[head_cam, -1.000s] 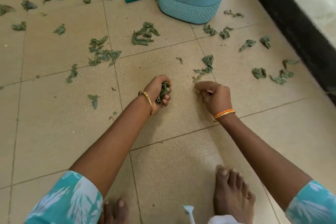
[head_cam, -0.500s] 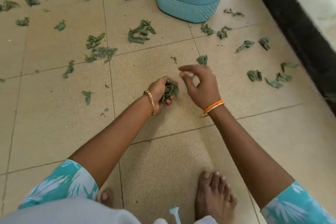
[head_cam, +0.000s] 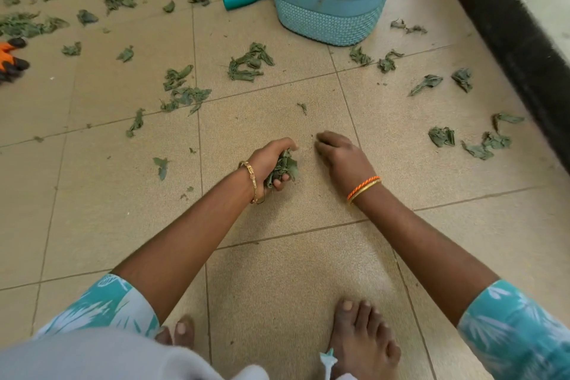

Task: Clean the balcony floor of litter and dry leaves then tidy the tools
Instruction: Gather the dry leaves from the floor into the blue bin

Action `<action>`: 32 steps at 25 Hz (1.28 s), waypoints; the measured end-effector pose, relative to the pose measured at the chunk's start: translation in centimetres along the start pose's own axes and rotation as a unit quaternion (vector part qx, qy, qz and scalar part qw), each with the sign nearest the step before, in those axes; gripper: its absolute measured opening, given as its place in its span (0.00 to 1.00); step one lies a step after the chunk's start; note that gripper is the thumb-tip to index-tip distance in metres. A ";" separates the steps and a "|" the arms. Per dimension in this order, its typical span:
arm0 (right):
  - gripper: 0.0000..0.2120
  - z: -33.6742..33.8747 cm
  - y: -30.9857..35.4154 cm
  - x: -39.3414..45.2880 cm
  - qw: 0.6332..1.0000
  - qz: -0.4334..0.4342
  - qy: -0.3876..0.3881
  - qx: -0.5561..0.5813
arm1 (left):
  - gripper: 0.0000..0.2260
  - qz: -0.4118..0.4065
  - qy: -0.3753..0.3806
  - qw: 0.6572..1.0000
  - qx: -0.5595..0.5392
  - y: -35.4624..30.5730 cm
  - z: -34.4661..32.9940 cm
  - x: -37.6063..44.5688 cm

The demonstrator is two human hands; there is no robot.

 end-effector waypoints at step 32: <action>0.29 -8.0 10.9 5.5 0.989 0.023 0.127 0.071 | 0.13 -0.035 -0.121 0.940 -0.317 0.0 14.5 -2.1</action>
Point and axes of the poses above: each hand's wrist, its own x-axis towards the middle knuckle, its own z-axis out of the back of the hand, y = z × x, the point moved 3 cm from there along x, towards the middle knuckle, and after that the axes turned 8 degrees about x, right-handed, at the moved point
